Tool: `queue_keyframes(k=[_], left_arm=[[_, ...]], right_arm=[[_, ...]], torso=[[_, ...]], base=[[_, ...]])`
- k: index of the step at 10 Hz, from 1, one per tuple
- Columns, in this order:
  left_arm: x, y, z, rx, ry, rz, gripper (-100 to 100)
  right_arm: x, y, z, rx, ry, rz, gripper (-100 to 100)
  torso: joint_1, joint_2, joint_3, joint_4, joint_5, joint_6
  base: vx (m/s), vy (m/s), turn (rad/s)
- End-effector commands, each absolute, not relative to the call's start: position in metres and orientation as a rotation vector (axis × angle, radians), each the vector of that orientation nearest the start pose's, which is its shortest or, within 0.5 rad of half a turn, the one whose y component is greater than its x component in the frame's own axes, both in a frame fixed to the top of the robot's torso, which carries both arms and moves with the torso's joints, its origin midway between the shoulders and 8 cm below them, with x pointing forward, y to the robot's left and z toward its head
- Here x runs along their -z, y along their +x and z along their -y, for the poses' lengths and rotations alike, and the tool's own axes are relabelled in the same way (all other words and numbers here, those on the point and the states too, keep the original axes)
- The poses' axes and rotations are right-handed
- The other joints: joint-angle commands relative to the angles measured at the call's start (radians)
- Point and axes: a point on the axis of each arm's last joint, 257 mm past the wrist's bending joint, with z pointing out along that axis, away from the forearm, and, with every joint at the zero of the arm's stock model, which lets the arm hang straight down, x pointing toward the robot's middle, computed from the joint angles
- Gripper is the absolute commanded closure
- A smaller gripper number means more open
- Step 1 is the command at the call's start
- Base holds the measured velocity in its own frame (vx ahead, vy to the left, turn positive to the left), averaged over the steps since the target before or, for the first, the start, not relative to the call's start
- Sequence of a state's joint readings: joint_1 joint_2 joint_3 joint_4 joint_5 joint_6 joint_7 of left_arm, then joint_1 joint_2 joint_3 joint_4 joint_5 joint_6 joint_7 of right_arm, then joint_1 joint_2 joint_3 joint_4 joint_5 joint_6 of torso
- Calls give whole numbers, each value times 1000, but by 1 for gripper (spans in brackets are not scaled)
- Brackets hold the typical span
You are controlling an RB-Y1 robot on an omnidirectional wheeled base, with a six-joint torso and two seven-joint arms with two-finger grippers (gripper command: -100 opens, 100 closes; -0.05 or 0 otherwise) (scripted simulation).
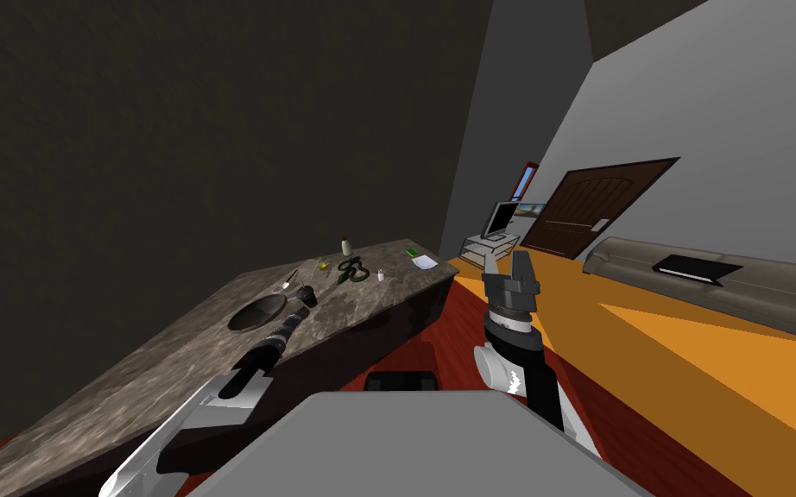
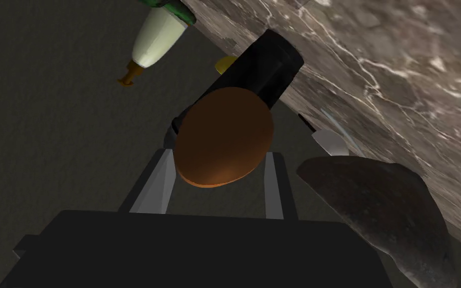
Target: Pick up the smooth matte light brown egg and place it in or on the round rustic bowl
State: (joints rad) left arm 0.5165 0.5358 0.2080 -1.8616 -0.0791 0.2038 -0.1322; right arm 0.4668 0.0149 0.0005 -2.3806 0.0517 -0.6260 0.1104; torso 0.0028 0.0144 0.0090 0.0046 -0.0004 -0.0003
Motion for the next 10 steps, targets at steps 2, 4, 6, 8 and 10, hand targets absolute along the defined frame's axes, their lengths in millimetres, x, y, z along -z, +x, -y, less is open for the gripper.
queue_keyframes(k=[2, 4, 6, 8, 10], left_arm=[[233, 393, -510, 323, -906, -1530, 100], [213, 407, -511, 351, -876, -1482, 100], [203, 416, -512, 366, -855, -1455, 100], [195, 424, -512, 378, -833, -1432, 100], [186, 436, -511, 392, -797, -1404, 100]], right_arm=[[-97, 298, 260, -1224, 397, -468, 0], [-97, 298, 260, -1224, 397, -468, 0], [-97, 298, 260, -1224, 397, -468, 0], [-97, 298, 260, -1224, 397, -468, 0], [-97, 298, 260, -1224, 397, -468, 0]], torso=[[2, 0, 0, 0, 1, 0], [5, -1, 0, 0, 2, 0], [10, -3, -1, 0, 3, 0], [7, -5, -2, 0, 3, 1], [4, -8, -4, -1, 2, 1]], base=[[-158, 91, -14], [-127, 139, -23], [-106, 157, -33], [-69, 104, -40], [-71, 111, -58]])
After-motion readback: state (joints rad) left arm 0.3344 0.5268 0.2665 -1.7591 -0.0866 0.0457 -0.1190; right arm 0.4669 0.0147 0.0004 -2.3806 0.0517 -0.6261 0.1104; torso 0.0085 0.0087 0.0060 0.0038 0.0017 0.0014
